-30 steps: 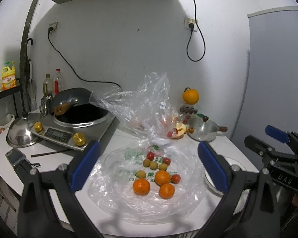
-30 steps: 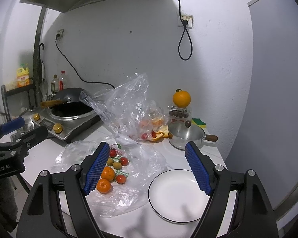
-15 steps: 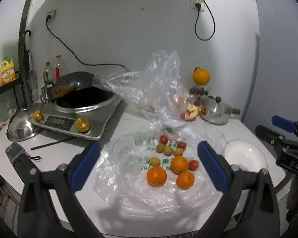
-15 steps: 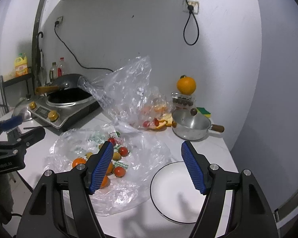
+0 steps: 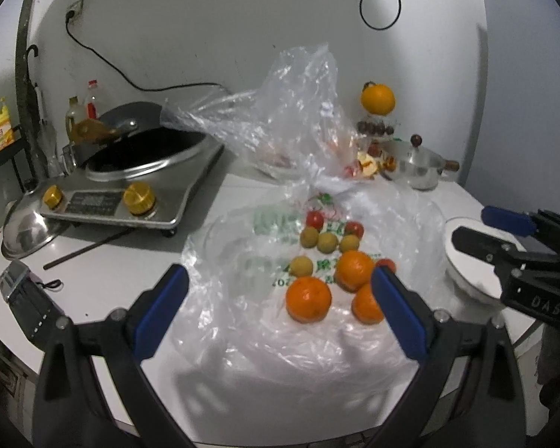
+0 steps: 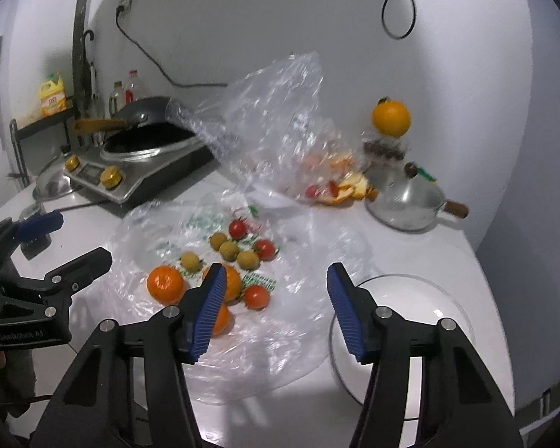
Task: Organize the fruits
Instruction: 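Grasp a tangerine with the right tool while the left tool grasps another tangerine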
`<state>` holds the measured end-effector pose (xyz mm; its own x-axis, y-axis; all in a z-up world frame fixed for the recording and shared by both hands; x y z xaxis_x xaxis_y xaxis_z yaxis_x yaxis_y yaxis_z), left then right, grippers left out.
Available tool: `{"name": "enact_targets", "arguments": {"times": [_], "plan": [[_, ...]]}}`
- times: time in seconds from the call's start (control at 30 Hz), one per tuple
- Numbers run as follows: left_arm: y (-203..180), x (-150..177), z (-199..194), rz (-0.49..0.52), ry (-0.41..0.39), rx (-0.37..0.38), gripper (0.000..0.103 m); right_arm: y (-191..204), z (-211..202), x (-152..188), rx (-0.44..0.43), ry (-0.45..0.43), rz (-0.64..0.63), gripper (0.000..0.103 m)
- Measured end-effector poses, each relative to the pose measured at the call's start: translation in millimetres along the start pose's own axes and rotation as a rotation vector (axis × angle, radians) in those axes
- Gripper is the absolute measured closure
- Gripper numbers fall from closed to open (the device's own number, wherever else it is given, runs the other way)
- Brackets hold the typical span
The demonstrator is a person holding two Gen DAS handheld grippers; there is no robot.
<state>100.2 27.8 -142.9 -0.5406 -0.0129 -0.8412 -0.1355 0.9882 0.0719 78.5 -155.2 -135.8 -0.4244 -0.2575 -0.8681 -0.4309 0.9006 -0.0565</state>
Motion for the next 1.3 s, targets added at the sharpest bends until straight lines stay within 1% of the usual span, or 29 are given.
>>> {"name": "enact_targets", "arguments": {"times": [0.03,0.1,0.17,0.3,0.4,0.53,0.73,0.83,0.9,0.97,1.0,1.13,1.3], "plan": [[0,1,3,0.0,0.006,0.004,0.004,2,5,2,-0.01,0.009,0.002,0.044],[0,5,9,-0.001,0.025,0.016,0.013,5,12,3,-0.023,0.024,0.001,0.044],[1,9,17,-0.003,0.05,0.032,0.015,7,19,5,-0.036,0.038,0.001,0.044],[2,16,26,0.002,0.08,0.053,0.017,14,37,12,-0.066,0.078,0.004,0.05],[3,20,30,0.009,0.093,0.062,0.019,19,48,17,-0.103,0.104,0.015,0.05],[5,23,35,0.013,0.105,0.067,0.019,26,65,25,-0.155,0.144,0.043,0.051],[5,23,42,0.029,0.119,0.07,0.019,28,83,30,-0.194,0.189,0.069,0.051],[2,21,43,0.055,0.111,0.068,0.019,27,92,34,-0.215,0.217,0.088,0.051],[-2,19,45,0.07,0.108,0.071,0.023,26,97,36,-0.22,0.231,0.094,0.051],[-5,19,48,0.078,0.118,0.079,0.027,25,99,37,-0.225,0.234,0.096,0.052],[-8,18,50,0.084,0.12,0.08,0.028,24,100,38,-0.226,0.233,0.097,0.06],[-16,17,56,0.112,0.123,0.079,0.028,19,98,38,-0.253,0.225,0.105,0.061],[-32,17,64,0.163,0.14,0.089,0.028,6,85,32,-0.242,0.185,0.113,0.061]]}}
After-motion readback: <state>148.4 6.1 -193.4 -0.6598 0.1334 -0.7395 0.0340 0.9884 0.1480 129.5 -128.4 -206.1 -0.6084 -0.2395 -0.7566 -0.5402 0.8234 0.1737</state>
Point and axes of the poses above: each gripper's, at about its wrist camera, not at the fingertips, and z roughly the way its jaws point, y to its left, x to its underside, the point moved 3 cm from there along z, roughly the way its jaws point, and after that the axes turned 10 degrees about -x, right-handed, at the moved point
